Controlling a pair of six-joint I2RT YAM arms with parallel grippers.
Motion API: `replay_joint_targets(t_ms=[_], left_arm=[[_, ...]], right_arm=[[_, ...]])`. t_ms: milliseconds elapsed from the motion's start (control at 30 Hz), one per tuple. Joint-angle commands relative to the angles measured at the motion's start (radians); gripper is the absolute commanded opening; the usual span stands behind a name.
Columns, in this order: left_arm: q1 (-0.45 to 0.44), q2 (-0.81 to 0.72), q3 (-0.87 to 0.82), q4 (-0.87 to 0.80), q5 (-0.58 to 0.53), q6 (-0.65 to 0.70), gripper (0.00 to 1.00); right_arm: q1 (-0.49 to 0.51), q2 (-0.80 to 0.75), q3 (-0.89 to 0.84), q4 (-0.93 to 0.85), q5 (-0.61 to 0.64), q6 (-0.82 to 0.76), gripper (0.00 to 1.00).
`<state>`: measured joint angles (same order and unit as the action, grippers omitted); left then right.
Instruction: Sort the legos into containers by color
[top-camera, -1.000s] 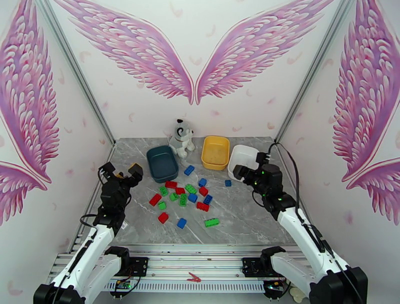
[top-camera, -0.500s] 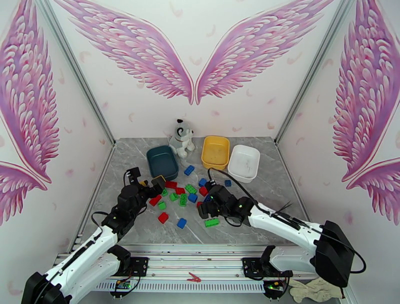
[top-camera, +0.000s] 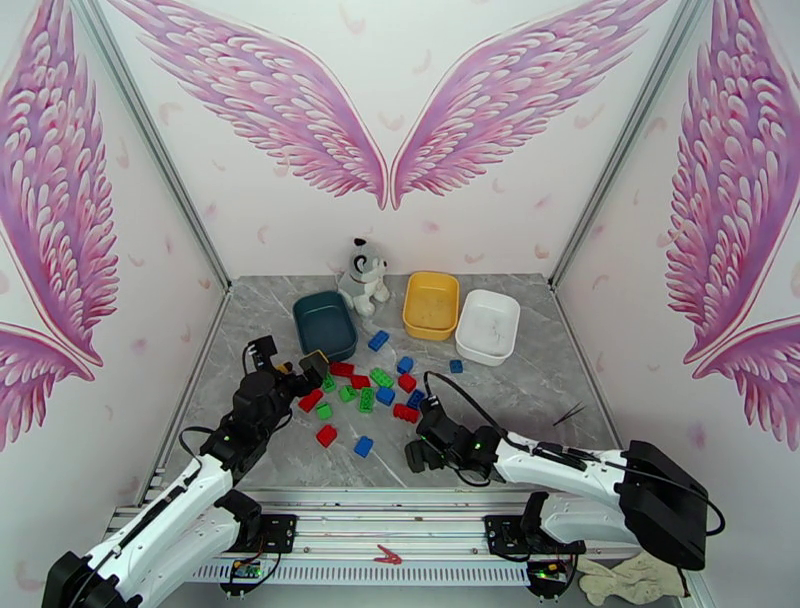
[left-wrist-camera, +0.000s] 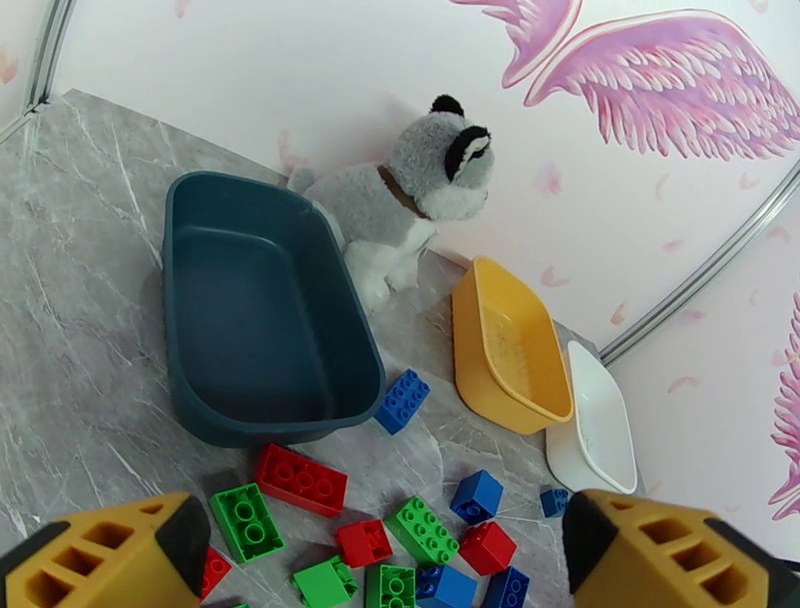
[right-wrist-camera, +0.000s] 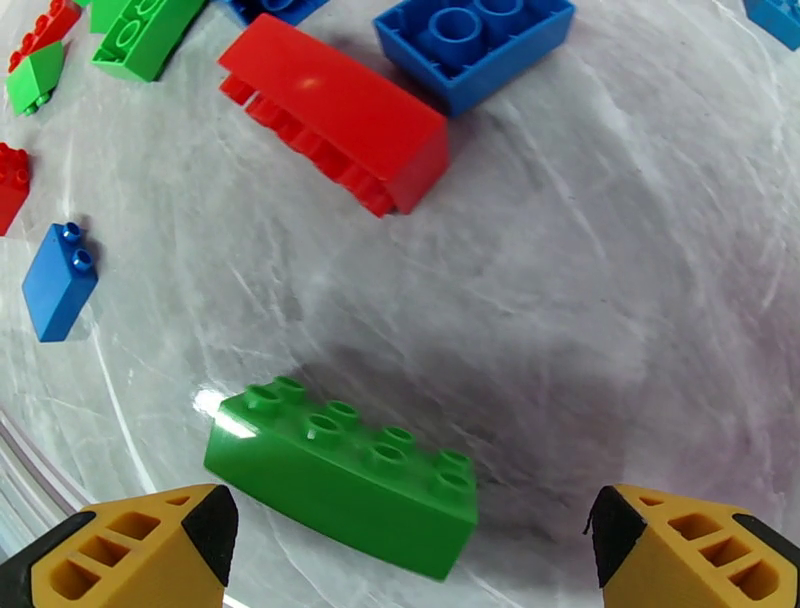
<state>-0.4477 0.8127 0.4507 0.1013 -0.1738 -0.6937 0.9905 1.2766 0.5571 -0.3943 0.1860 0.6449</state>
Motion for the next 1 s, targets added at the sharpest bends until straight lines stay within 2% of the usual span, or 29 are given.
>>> replay_joint_targets(t_ms=[0, 567, 967], left_arm=[[-0.005, -0.012, -0.007, -0.025, -0.012, -0.005, 0.99], [-0.003, 0.043, -0.001, -0.015, -0.021, 0.004, 0.99], [0.000, 0.119, 0.017, -0.005, 0.009, -0.004, 0.99]], right_arm=[[0.020, 0.058, 0.028, 0.049, 0.038, 0.029, 0.99], [0.107, 0.230, 0.142, 0.071, 0.104, 0.056, 0.83], [0.144, 0.257, 0.182, 0.047, 0.128, 0.062, 0.61]])
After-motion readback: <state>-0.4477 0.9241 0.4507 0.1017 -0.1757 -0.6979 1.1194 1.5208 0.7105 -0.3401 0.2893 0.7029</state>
